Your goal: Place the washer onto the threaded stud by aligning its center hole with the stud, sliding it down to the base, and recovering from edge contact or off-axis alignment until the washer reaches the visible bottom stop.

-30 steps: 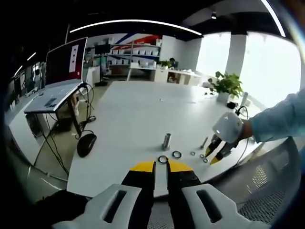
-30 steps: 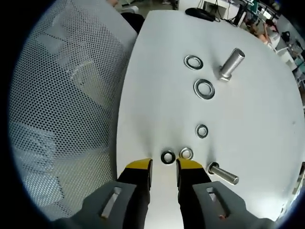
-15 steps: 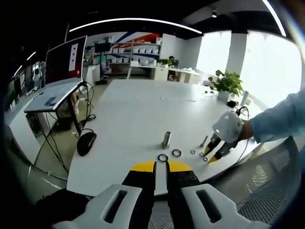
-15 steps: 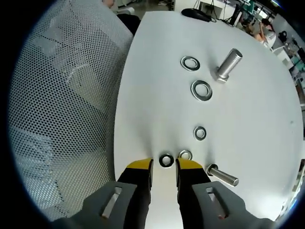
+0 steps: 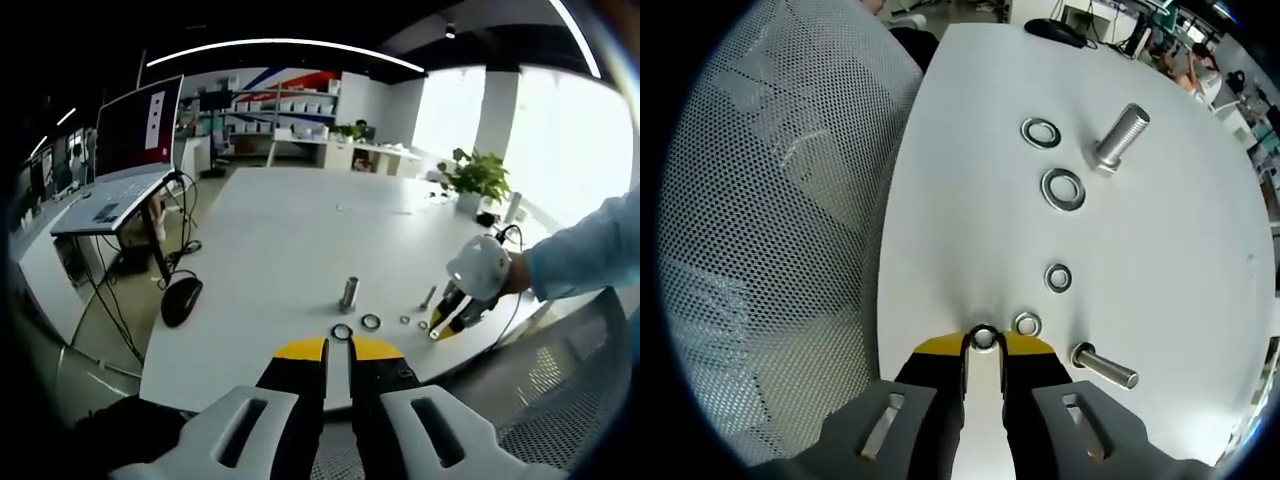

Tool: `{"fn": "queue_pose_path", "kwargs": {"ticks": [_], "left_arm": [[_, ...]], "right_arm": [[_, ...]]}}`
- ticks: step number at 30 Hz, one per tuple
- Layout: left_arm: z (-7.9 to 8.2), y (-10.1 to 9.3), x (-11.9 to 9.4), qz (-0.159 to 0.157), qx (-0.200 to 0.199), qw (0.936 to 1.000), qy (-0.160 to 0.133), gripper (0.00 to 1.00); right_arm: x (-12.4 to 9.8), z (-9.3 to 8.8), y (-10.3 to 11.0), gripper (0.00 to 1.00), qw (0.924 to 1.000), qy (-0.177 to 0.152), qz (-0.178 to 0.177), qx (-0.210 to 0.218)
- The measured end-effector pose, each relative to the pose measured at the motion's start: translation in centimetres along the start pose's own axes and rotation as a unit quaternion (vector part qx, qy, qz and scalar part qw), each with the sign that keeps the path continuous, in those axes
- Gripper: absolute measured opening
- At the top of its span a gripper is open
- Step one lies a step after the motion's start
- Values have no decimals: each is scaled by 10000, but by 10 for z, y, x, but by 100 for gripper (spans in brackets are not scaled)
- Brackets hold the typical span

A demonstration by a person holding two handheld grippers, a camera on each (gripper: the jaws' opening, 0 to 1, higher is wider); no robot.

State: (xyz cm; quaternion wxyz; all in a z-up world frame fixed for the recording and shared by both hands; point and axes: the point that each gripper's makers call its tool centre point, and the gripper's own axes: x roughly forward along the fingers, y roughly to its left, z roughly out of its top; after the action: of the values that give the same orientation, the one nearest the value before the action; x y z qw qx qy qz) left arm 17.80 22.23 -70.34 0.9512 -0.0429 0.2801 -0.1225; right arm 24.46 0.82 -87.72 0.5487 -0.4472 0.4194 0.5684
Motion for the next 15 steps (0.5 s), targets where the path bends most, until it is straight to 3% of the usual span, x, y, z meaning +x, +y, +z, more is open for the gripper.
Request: {"fn": "queue_pose_path", "kwargs": {"ticks": [5, 15], "left_arm": [[1, 0, 0, 4, -7, 10000, -16, 5], [0, 0, 0, -2, -2, 10000, 11, 5]], "right_arm": [[-8, -1, 5, 13, 9996, -42, 213, 177], [-27, -7, 0, 13, 9986, -194, 227, 427]]}}
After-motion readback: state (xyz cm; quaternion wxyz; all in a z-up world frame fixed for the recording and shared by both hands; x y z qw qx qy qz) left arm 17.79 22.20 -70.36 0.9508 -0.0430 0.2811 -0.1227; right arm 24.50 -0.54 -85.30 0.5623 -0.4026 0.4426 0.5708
